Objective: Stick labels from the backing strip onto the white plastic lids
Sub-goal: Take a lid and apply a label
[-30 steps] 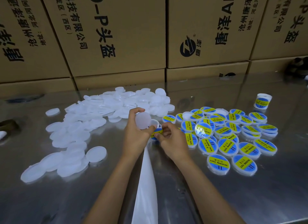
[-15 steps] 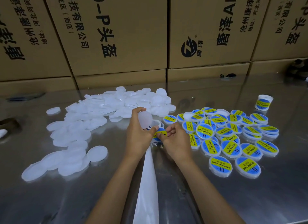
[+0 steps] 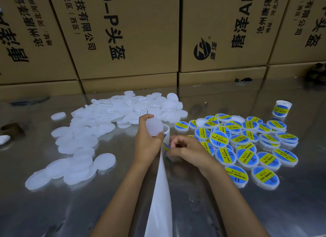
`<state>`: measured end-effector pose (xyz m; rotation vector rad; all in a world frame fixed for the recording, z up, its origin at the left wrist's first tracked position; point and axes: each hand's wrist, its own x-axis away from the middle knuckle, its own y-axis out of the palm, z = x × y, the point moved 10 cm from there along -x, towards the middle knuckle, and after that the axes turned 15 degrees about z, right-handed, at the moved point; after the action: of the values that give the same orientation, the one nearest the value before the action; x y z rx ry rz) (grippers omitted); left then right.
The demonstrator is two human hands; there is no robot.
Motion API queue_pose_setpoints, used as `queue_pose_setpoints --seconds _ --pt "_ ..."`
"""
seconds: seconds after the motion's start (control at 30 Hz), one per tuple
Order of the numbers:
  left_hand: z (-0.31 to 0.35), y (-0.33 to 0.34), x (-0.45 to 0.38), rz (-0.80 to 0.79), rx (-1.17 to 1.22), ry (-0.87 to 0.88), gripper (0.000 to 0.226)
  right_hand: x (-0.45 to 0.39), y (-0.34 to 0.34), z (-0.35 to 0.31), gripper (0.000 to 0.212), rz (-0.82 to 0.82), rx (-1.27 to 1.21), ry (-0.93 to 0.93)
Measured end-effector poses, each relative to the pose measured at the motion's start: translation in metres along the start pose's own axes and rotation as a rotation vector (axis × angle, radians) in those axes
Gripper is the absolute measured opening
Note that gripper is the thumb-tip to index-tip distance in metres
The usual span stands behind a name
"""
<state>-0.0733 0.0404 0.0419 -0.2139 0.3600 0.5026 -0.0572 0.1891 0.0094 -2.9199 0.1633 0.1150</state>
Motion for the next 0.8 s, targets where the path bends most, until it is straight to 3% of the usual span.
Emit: queue_pose_setpoints --seconds 0.1,0.33,0.47,0.63,0.8 --pt "-0.001 -0.003 -0.001 0.021 0.043 -0.04 0.056 0.003 -0.004 -0.004 0.024 -0.037 -0.031 0.02" --pt "-0.002 -0.013 -0.003 0.058 0.347 -0.252 0.046 -0.008 -0.042 -0.002 0.026 0.292 -0.368 0.143" --pt "0.004 -0.002 0.005 -0.039 0.47 -0.358 0.044 -0.007 -0.037 -0.011 0.022 0.26 -0.575 0.155" --pt "0.013 0.018 0.019 -0.201 0.495 -0.401 0.038 -0.003 -0.032 -0.023 0.025 0.276 -0.569 0.055" --pt "0.018 0.025 0.025 -0.261 0.455 -0.359 0.041 -0.002 -0.036 -0.028 0.025 0.326 -0.524 -0.006"
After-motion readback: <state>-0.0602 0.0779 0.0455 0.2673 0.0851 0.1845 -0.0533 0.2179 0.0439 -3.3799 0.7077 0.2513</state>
